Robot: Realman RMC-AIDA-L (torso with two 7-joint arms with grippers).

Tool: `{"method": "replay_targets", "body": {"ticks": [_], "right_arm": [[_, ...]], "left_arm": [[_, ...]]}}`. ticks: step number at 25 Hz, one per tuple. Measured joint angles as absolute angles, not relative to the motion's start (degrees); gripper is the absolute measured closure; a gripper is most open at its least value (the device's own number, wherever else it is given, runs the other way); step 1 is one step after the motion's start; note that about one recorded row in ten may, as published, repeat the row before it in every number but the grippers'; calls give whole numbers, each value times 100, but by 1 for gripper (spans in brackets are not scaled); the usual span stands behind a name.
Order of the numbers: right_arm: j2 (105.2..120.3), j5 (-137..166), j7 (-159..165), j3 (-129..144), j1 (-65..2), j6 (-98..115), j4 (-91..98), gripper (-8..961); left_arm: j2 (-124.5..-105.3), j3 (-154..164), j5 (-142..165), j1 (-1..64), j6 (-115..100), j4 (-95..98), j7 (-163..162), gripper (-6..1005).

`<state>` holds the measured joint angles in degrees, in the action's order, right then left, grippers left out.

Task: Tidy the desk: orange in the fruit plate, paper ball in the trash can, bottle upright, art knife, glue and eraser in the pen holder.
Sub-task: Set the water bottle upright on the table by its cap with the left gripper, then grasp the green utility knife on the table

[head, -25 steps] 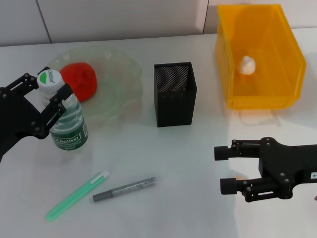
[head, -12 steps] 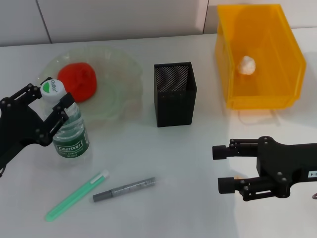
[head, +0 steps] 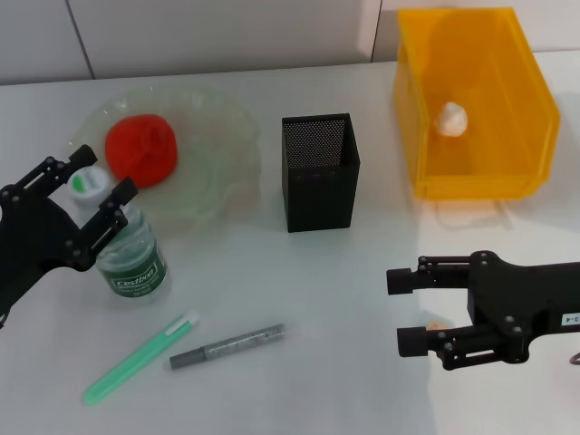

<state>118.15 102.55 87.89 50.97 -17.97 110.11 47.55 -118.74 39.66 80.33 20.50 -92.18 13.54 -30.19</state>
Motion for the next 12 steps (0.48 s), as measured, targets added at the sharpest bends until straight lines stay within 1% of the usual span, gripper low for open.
{"method": "replay_targets", "body": {"ticks": [7,12], "right_arm": [[11813,10257,8789,5046,-1785,11012,4755,172],[11806,10257,8746,4744,-1744,11039,4755,172]], "left_arm": [[-11874,3955,7960,2038,-9171,1327,-2930,360],[-11850,3562,7882,1755,-9697,1388,-3093,283]]}}
